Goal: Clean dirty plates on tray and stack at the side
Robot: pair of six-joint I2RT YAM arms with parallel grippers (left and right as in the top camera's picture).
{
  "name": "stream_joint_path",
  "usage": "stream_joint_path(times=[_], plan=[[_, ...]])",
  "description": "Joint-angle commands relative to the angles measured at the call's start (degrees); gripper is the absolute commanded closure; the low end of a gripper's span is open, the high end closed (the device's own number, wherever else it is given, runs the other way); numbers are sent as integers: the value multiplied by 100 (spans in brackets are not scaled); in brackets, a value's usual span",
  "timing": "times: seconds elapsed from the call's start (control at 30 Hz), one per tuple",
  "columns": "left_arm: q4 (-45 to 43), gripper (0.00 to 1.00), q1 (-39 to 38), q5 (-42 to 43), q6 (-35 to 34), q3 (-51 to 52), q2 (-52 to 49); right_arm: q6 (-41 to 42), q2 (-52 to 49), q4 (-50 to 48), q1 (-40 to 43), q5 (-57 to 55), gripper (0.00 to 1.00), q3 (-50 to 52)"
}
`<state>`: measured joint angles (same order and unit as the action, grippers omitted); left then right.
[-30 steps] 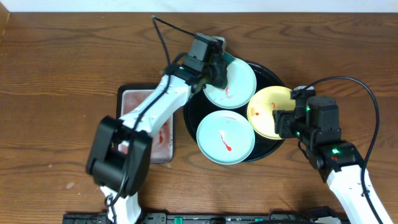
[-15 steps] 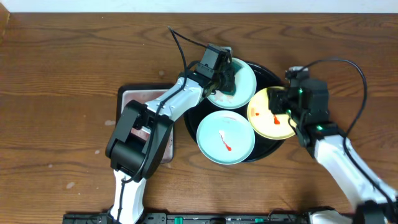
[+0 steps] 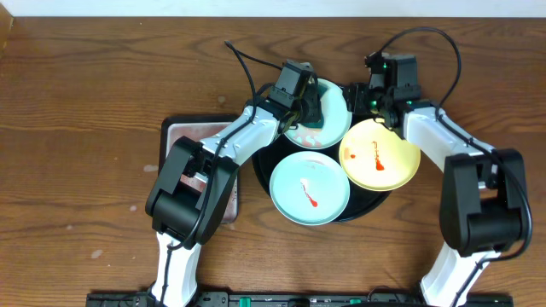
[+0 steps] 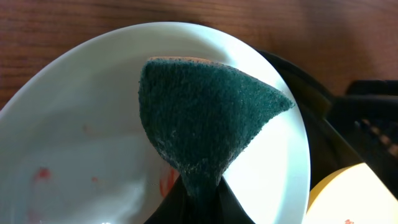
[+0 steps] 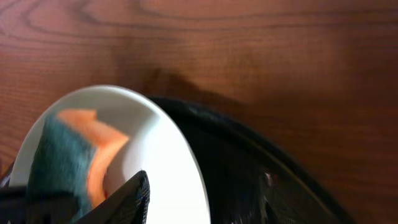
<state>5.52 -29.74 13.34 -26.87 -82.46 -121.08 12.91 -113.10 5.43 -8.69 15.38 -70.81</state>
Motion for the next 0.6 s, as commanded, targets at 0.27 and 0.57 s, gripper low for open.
stream_joint_path(times=[0.27, 0.57], plan=[[35, 93, 20, -247, -348, -162, -44, -35, -457, 341, 7, 442, 73, -216], [31, 93, 13, -247, -610, -151, -72, -70, -605, 356, -190, 417, 99, -216]])
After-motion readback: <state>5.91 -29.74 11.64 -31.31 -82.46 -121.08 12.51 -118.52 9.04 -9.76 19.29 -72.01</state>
